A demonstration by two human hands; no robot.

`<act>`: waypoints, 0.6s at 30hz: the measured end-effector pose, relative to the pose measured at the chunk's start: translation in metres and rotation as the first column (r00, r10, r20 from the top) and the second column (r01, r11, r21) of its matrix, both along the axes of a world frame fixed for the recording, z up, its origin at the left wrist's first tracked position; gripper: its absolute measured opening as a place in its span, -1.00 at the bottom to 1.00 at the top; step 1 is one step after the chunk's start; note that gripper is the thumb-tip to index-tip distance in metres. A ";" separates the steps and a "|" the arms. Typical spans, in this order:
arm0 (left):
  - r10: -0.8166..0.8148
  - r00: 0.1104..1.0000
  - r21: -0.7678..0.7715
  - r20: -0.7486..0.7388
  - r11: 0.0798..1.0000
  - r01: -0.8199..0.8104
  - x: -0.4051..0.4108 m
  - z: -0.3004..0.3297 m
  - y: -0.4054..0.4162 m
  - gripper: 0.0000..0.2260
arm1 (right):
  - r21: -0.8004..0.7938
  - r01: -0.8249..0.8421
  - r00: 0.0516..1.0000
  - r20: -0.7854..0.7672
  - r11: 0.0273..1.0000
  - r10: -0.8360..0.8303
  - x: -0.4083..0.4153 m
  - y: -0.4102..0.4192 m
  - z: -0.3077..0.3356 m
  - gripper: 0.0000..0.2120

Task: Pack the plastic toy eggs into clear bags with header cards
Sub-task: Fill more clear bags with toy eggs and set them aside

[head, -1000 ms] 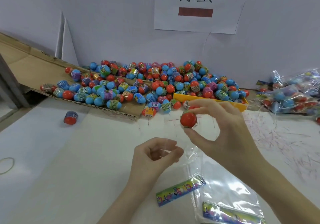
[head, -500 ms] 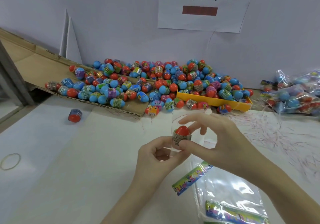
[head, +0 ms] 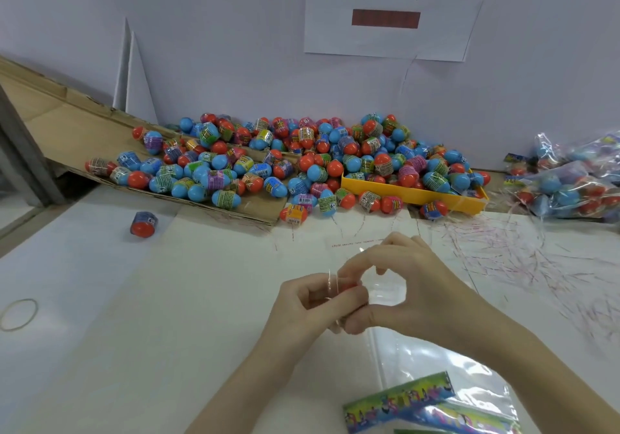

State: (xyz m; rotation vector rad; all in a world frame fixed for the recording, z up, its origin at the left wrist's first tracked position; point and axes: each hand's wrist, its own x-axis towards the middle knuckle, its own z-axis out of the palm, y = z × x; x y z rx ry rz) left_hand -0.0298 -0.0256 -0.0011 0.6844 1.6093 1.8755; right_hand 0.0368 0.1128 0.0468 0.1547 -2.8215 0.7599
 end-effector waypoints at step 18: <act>-0.028 0.942 0.040 0.333 0.999 0.016 -0.003 -0.007 0.003 -0.54 | -0.573 0.214 0.763 -0.408 0.791 -0.502 -0.050 0.049 0.001 -0.93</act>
